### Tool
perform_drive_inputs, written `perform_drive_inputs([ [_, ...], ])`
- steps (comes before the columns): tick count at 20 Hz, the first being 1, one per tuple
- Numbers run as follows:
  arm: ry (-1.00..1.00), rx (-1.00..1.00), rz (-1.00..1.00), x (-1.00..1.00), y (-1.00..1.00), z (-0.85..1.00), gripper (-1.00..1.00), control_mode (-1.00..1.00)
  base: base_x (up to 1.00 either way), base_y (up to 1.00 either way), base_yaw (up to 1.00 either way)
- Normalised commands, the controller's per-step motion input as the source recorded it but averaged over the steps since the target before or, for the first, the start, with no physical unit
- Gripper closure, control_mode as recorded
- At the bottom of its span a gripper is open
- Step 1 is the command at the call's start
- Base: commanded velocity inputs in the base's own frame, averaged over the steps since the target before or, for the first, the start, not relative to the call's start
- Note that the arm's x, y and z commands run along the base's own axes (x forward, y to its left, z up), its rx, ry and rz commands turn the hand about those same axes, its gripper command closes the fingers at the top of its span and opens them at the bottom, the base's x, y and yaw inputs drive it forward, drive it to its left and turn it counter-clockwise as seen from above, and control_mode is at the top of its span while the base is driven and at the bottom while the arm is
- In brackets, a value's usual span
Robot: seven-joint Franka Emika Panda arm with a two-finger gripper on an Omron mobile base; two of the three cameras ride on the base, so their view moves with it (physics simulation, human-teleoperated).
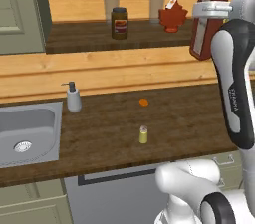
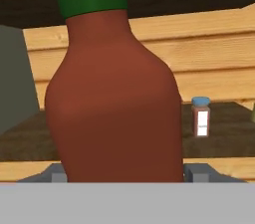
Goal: Put the shaker and condiment bottle from the counter next to their counterparts in the cabinet.
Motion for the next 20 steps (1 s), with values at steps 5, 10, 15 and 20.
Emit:
perform_drive_inputs([
  [5, 0.00, 0.00, -0.12, 0.67, 0.26, 0.07, 1.00, -1.00, 0.00, 0.00, 0.00],
  [10, 0.00, 0.00, -0.18, 0.71, 0.13, 0.00, 1.00, -1.00, 0.00, 0.00, 0.00],
  [15, 0.05, 0.02, -0.11, 0.63, 0.00, 0.13, 1.00, -1.00, 0.00, 0.00, 0.00],
  [20, 0.11, 0.04, -0.08, 0.51, 0.00, 0.13, 1.00, -1.00, 0.00, 0.00, 0.00],
])
